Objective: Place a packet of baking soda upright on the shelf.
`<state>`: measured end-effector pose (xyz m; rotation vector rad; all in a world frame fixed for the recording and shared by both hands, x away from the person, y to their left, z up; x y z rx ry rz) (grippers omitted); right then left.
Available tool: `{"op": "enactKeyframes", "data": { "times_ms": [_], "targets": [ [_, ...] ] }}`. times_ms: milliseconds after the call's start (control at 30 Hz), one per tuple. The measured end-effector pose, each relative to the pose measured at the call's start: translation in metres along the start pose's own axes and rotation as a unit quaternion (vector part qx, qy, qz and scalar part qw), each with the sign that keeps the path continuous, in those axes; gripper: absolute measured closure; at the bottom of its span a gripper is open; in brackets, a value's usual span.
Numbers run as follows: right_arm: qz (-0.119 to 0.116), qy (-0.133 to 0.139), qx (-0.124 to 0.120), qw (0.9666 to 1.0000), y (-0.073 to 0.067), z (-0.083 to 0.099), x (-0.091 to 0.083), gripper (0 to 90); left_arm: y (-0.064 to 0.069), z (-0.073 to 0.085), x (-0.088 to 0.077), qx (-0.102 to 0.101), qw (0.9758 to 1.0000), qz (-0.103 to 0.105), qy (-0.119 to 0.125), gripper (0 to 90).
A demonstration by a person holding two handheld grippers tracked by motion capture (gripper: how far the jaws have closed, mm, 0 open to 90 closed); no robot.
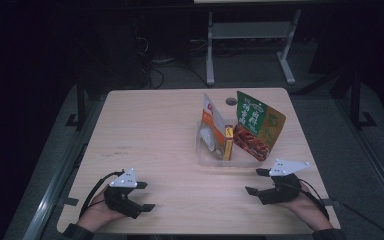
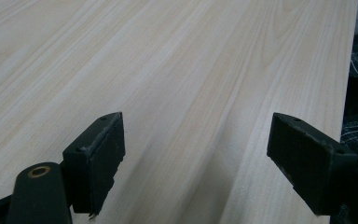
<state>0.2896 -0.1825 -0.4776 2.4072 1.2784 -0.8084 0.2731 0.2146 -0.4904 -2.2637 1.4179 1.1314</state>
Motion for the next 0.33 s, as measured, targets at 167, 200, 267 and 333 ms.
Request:
{"op": "enactKeyframes", "data": {
  "times_ms": [167,200,267,333],
  "targets": [
    [0.002,0.002,0.002,1.0000,0.0006,-0.0006,-0.0001,24.3,-0.0001,-0.0007,0.0000,0.002,1.0000,0.000,0.002,18.7],
    [0.001,0.003,0.000,1.0000,0.0007,-0.0009,-0.0001,24.3,0.0001,-0.0008,0.0001,0.003,1.0000,0.000,0.002,18.7],
    [0.001,0.005,-0.002,1.0000,0.0007,-0.0013,-0.0001,24.3,0.0004,-0.0011,0.0004,0.002,1.0000,0.000,0.002,18.7],
    [0.001,0.007,-0.002,1.0000,0.0008,-0.0018,-0.0003,24.3,0.0006,-0.0013,0.0005,0.001,1.0000,0.001,0.003,18.7]
  ]
}}
Point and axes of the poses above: each handheld gripper's, and its own axes: x roughly forward along the jaws, z roughly out of its underside, y roughly to its right, the point moved 6 cm from there along x, roughly forward along the jaws, and after that the axes turned 6 degrees about -x, right-handed, at the moved point
